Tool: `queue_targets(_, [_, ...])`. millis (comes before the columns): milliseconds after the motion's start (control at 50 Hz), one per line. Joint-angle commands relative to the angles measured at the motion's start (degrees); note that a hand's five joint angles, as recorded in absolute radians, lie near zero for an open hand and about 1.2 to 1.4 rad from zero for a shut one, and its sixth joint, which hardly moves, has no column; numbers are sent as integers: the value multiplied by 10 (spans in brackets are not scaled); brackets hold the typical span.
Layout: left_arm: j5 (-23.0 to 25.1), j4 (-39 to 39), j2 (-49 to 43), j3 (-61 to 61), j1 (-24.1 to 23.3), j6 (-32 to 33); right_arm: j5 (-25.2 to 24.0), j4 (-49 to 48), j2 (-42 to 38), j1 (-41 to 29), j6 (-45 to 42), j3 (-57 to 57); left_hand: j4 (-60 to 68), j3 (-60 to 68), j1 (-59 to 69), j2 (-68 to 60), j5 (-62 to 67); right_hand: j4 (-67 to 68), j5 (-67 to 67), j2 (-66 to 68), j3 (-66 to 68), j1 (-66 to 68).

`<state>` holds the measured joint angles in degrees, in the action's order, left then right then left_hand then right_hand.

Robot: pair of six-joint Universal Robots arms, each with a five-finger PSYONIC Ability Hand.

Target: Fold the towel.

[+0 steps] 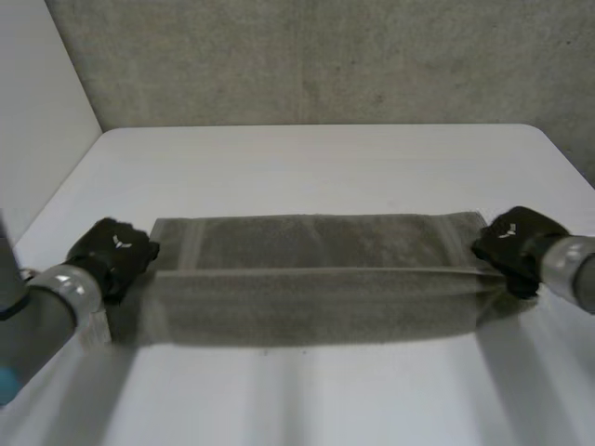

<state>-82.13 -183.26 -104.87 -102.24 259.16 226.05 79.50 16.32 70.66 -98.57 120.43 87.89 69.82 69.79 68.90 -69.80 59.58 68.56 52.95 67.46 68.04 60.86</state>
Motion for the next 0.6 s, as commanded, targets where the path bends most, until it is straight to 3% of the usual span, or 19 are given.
queue_targets(20, [-7,-121,-118,78,-14,-1,30,-99,-106,-35,2,-68,102,102,111,-102,104,114,170,125,120,191])
queue_targets(220, [-8,-221,-234,186,-30,0,48,-334,-208,-46,-6,-112,102,102,111,-102,104,114,170,125,120,191])
queue_targets(400, [-9,-230,-284,231,-41,3,47,-386,-259,-46,-6,-149,102,102,111,-102,104,114,170,125,120,191])
queue_targets(420, [-9,-235,-292,237,-46,3,48,-386,-270,-46,-6,-157,102,102,111,-102,104,65,121,76,70,142])
queue_targets(440, [-9,-241,-299,240,-51,3,49,-386,-278,-46,-6,-160,102,102,111,-102,104,-232,-176,-221,-227,-155])
queue_targets(460, [-9,-241,-299,240,-51,3,49,-386,-278,-46,-6,-160,102,102,111,-102,104,-235,-179,-224,-230,-158])
queue_targets(480, [-10,-248,-302,239,-54,5,50,-386,-281,-46,-6,-161,-99,-99,-90,99,-97,-586,-530,-575,-580,-509])
queue_targets(500, [-10,-248,-302,239,-54,5,46,-386,-282,-46,-5,-161,-101,-101,-92,101,-99,-586,-530,-575,-580,-509])
queue_targets(520, [-15,-255,-305,238,-57,9,46,-386,-282,-46,-5,-161,-485,-484,-475,484,-482,-586,-530,-575,-580,-509])
queue_targets(540, [-14,-258,-306,238,-57,15,44,-389,-280,-46,-3,-163,-598,-598,-589,598,-596,-586,-530,-575,-580,-509])
queue_targets(600, [-13,-271,-302,236,-59,32,44,-397,-267,-44,2,-169,-598,-597,-589,598,-595,-586,-530,-575,-580,-509])
